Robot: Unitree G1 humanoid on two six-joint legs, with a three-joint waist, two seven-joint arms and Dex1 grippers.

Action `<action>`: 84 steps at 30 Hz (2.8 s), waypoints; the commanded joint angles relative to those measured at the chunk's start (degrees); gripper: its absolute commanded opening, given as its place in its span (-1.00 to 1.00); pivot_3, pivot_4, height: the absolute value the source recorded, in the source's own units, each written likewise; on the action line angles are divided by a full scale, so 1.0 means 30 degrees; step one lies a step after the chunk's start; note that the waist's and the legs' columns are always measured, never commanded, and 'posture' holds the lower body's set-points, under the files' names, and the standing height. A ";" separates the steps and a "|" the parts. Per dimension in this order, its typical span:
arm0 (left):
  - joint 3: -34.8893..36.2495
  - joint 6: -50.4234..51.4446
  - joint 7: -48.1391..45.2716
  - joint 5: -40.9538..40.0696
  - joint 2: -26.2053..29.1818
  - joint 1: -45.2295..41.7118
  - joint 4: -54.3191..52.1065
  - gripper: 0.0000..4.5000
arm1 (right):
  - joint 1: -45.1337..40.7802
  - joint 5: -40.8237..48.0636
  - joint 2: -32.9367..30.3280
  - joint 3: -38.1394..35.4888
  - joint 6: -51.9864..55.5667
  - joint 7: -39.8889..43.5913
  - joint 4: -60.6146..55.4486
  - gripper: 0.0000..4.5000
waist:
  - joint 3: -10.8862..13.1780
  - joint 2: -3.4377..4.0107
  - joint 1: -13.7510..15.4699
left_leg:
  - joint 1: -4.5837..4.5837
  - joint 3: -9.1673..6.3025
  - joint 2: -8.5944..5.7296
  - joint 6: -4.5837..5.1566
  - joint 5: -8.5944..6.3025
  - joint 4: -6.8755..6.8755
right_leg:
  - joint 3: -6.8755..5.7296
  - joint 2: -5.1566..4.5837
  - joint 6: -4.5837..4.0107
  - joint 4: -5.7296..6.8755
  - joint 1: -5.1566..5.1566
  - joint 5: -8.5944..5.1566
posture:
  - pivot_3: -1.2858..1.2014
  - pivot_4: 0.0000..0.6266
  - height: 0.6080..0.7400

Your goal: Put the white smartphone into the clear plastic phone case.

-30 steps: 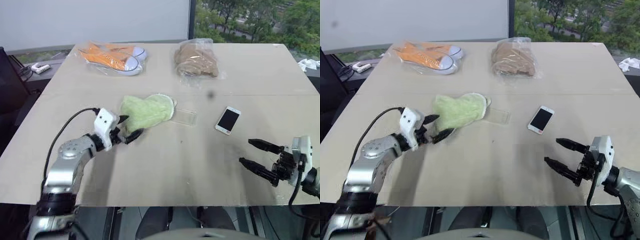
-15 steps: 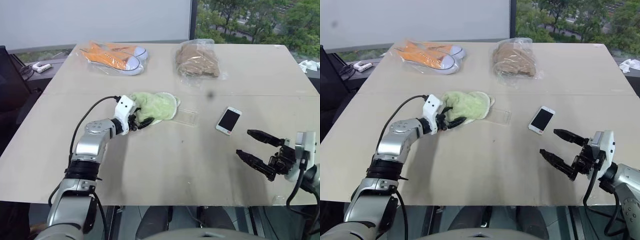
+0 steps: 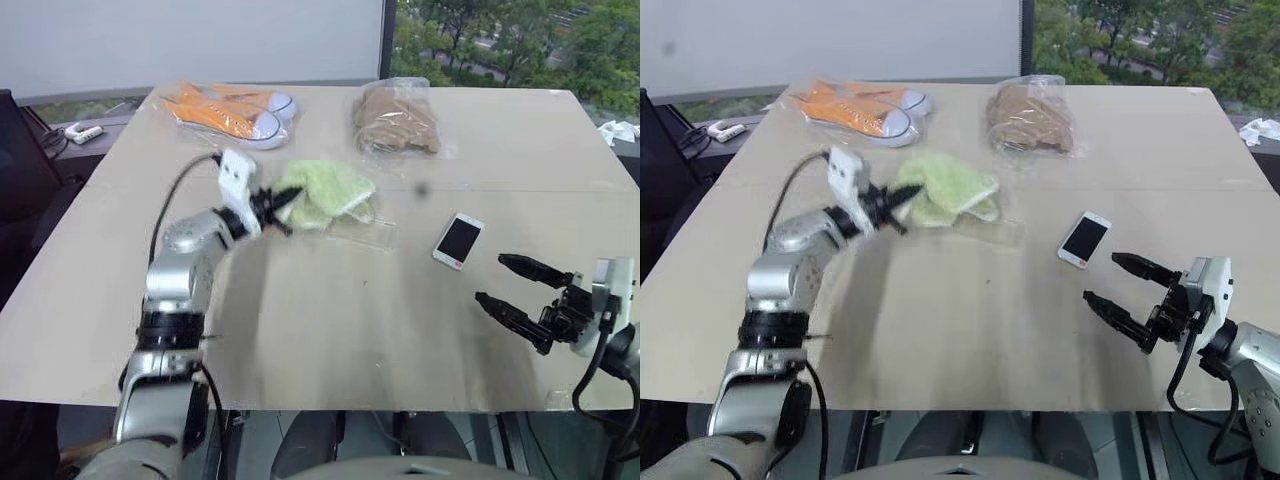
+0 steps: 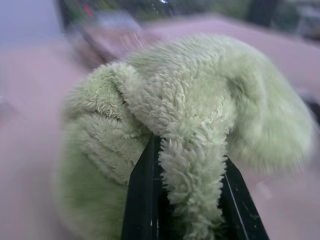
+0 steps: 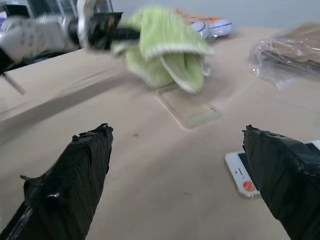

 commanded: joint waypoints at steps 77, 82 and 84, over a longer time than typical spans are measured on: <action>-0.7970 -0.8114 -1.0750 0.7734 -0.1954 -0.4839 1.3588 -0.97 | 0.1482 -0.0613 -0.1505 0.0196 0.1358 -0.2209 -0.2280 1.00 | 0.0023 -0.0142 -0.0526 | -0.0083 0.0004 -0.0086 0.0090 -0.0044 0.0212 | 0.0073 0.0090 0.0032 0.0268 -0.0152 0.0006 | 0.03 -0.52 1.00; -0.7544 -0.4892 -1.0871 0.6877 -0.1178 -0.2362 0.7299 -0.97 | 0.1139 -0.0407 -0.1589 0.0180 0.1447 -0.1968 -0.2068 1.00 | 0.0026 -0.0137 -0.0629 | -0.0089 -0.0002 -0.0078 0.0051 -0.0023 0.0209 | 0.0106 0.0032 0.0031 0.0263 -0.0160 0.0006 | 0.03 -0.52 1.00; -0.7573 -0.2246 -1.0916 0.6193 -0.0927 -0.0562 0.2892 -0.97 | 0.0999 -0.0403 -0.1603 0.0225 0.1462 -0.1902 -0.1936 1.00 | 0.0030 -0.0129 -0.0612 | -0.0108 -0.0018 -0.0071 0.0030 -0.0012 0.0197 | 0.0146 0.0023 0.0030 0.0251 -0.0175 0.0006 | 0.03 -0.52 1.00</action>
